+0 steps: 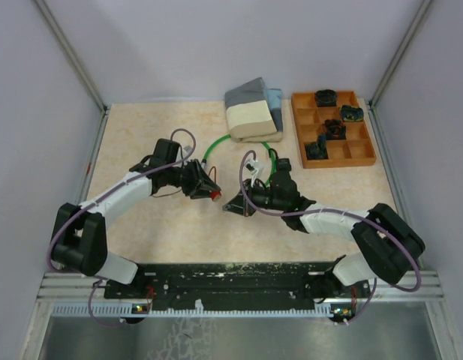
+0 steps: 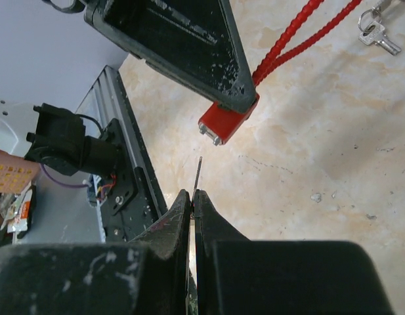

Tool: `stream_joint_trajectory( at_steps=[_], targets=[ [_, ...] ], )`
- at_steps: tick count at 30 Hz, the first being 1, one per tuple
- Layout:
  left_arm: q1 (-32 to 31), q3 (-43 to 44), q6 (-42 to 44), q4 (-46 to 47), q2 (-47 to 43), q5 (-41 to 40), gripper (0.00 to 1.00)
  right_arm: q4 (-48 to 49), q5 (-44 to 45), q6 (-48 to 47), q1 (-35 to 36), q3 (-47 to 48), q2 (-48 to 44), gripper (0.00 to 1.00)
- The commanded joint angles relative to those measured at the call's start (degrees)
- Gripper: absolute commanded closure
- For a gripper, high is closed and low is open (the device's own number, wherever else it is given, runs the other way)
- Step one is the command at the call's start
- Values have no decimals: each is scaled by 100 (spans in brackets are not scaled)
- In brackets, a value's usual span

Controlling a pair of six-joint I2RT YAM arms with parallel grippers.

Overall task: Unlock with the key
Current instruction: Pick up the lock from the center of the board.

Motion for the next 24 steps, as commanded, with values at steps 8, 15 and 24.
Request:
stream_joint_trajectory(
  at_steps=[8, 15, 24],
  targets=[
    [-2, -115, -151, 457, 78, 498, 100, -227, 133, 281, 54, 528, 273, 100],
    [-6, -146, -88, 425, 52, 419, 100, 83, -8, 441, 54, 528, 330, 100],
    [-11, -164, -23, 365, 8, 244, 100, 158, -28, 473, 52, 495, 289, 100]
  ],
)
